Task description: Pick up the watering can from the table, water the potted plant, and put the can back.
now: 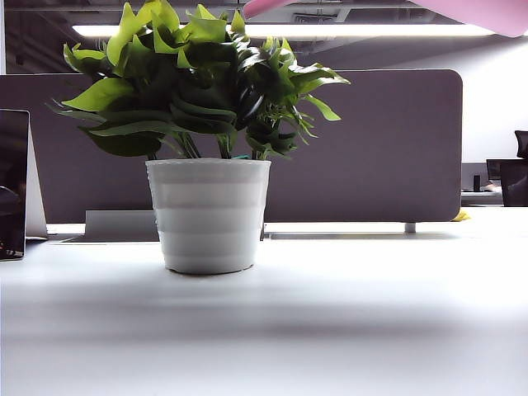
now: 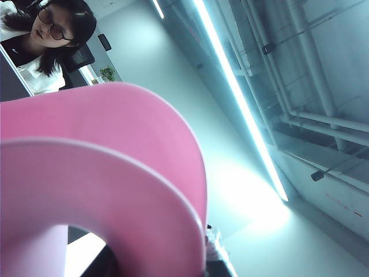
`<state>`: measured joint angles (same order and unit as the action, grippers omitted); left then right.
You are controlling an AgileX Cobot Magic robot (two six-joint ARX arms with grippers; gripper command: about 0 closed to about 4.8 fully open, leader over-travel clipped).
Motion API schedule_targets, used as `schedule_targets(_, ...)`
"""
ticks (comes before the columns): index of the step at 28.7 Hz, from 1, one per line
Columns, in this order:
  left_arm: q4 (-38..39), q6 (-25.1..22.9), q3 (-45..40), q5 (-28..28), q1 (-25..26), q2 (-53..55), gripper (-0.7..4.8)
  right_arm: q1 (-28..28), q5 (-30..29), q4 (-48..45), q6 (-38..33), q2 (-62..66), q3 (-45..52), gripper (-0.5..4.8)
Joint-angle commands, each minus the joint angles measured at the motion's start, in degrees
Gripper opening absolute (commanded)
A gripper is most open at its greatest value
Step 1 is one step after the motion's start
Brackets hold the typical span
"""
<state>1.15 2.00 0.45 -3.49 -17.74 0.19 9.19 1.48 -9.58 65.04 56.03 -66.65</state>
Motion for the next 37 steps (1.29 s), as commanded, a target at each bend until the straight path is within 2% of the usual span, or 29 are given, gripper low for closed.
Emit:
schedule_targets(1,-0.4,0.0,0.0,0.0,0.0,0.0,-0.05,0.0,0.1,-5.3,0.7,-0.5,-0.8,0.75)
schedule_targets(19,-0.4,0.0,0.0,0.0,0.0,0.0,-0.05,0.0,0.0,-5.6,4.5,-0.5,-0.8,0.75)
schedule_targets(37,-0.4,0.0,0.0,0.0,0.0,0.0,-0.05,0.0,0.0,-5.7,4.4,-0.5,-0.8,0.75)
